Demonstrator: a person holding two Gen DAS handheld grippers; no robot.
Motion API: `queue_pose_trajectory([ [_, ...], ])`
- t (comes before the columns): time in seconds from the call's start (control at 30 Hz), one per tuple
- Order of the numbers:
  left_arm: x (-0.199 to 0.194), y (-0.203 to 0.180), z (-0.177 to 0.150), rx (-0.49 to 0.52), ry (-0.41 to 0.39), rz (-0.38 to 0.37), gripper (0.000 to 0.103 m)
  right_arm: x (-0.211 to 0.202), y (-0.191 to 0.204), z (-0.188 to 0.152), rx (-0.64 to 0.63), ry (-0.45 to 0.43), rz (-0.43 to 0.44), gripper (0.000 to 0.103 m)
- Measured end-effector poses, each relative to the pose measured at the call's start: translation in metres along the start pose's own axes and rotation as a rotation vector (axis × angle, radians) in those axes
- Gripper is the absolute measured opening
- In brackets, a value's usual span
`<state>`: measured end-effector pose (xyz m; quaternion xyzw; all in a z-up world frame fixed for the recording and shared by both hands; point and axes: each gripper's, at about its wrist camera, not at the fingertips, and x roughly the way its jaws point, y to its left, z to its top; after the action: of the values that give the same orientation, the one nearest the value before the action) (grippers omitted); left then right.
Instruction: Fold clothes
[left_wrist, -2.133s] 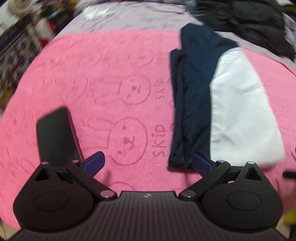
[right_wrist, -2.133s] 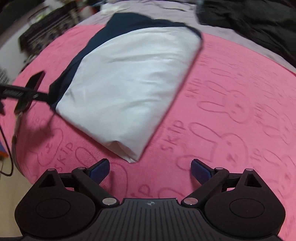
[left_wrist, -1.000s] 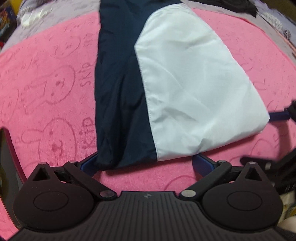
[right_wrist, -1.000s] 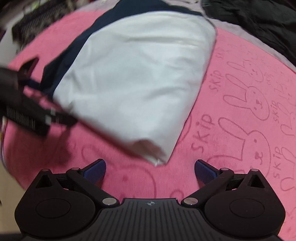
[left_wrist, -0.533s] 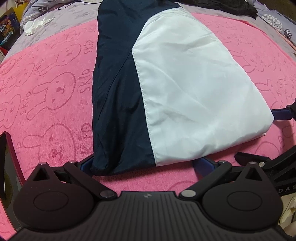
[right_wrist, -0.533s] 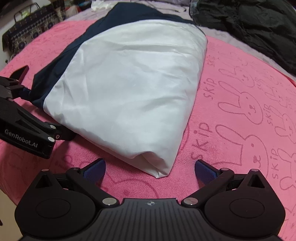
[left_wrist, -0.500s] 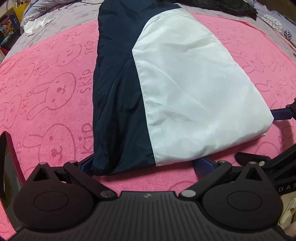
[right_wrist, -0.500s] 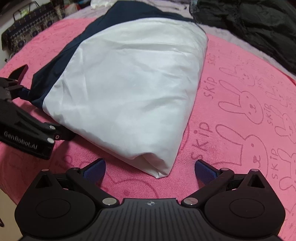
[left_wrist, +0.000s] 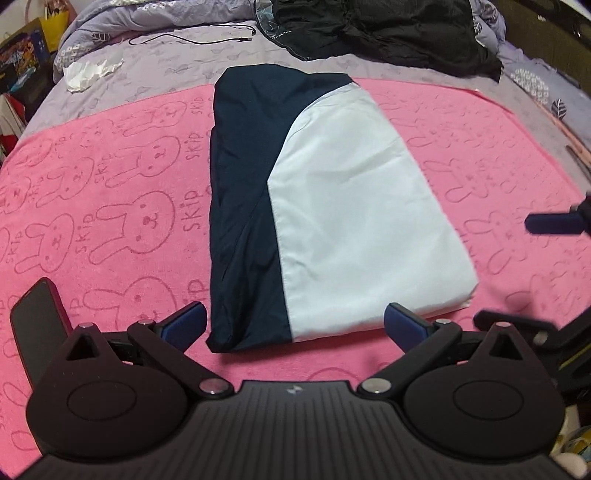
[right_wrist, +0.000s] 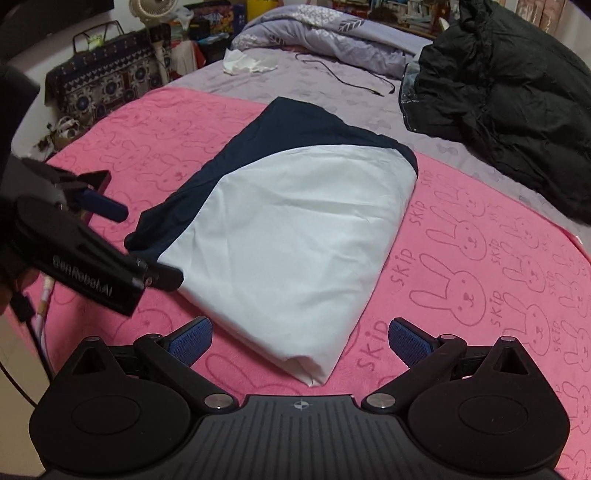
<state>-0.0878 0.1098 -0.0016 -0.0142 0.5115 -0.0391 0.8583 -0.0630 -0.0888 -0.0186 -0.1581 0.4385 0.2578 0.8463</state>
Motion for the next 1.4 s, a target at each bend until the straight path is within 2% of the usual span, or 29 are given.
queue_pose_trajectory([
  [0.37,0.013,-0.015,0.001,0.065,0.012,0.032,0.103,0.007,0.008,-0.006,-0.001,0.018,-0.014,0.103],
  [1.17,0.017,-0.012,-0.003,0.043,0.021,0.032,0.103,0.012,0.018,-0.007,-0.021,0.030,-0.019,0.103],
  [1.3,0.016,-0.018,-0.004,0.076,-0.008,0.111,0.103,0.012,0.017,-0.007,-0.021,0.030,-0.018,0.103],
  [1.4,0.018,-0.023,-0.006,0.117,-0.013,0.129,0.103,0.012,0.017,-0.007,-0.024,0.034,-0.017,0.103],
])
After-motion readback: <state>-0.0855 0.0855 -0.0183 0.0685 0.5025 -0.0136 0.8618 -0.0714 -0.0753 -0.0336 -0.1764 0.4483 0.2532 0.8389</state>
